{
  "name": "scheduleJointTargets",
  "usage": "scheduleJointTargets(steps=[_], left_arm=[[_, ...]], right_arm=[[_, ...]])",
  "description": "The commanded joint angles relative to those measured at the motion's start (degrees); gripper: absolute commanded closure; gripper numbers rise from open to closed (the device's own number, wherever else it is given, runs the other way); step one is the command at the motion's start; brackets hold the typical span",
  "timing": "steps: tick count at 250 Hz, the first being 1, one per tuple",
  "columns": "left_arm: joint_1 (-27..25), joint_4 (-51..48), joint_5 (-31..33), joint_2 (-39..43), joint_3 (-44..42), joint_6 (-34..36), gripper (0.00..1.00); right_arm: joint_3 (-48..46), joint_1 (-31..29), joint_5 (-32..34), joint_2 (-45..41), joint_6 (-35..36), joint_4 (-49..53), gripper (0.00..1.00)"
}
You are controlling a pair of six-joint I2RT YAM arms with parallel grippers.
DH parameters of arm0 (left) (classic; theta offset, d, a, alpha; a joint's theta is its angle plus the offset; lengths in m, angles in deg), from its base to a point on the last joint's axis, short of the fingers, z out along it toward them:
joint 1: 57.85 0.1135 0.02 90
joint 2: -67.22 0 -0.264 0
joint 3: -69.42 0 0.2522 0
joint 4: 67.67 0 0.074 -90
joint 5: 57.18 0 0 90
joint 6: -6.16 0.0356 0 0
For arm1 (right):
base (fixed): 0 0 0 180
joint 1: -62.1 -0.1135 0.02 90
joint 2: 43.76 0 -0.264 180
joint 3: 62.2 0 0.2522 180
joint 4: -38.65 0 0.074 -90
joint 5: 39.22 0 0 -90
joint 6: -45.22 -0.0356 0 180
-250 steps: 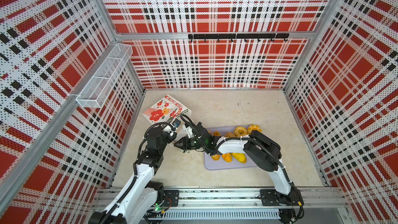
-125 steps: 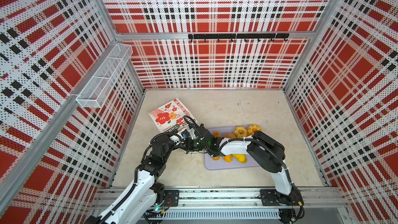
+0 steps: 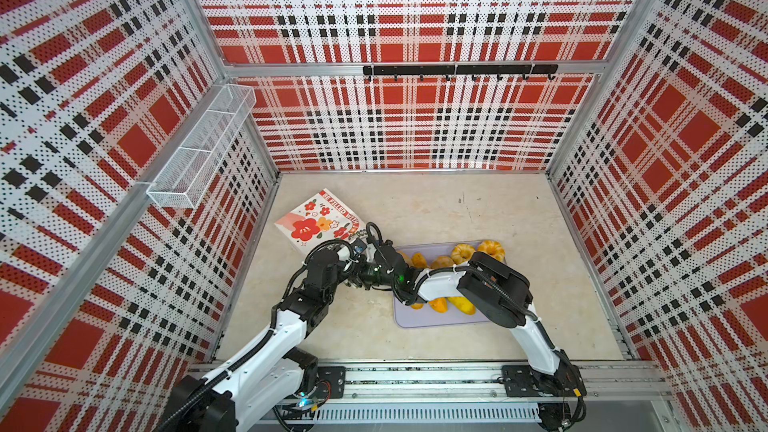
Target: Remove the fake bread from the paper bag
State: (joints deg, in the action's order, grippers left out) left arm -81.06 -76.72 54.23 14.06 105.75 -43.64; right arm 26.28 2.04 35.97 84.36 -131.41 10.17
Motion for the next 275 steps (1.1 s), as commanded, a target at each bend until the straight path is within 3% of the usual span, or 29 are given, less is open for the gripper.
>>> scheduleJointTargets(steps=[1, 81, 137, 217, 275], left_arm=[[-1.34, 2.50, -3.81, -0.40, 1.33, -2.89, 1.00], [1.36, 2.84, -5.18, 0.36, 2.65, -8.03, 1.00], [3.69, 1.68, -7.18, 3.98, 1.90, -9.62, 1.00], [4.04, -0.05, -9.82, 7.33, 1.10, -8.93, 1.00], [4.04, -0.58, -12.10, 8.92, 0.11, -8.60, 1.00]], right_arm=[[4.34, -1.03, 2.71, 2.19, -6.58, -7.96, 0.79], [0.33, -3.06, 6.41, 5.45, -7.82, -17.04, 0.79], [-0.16, -2.53, 3.14, 9.76, -5.00, -23.30, 0.83], [5.40, -0.72, -2.93, 6.27, 10.10, -3.77, 0.84], [8.38, 1.88, -4.88, 6.09, 14.13, 2.42, 0.85]])
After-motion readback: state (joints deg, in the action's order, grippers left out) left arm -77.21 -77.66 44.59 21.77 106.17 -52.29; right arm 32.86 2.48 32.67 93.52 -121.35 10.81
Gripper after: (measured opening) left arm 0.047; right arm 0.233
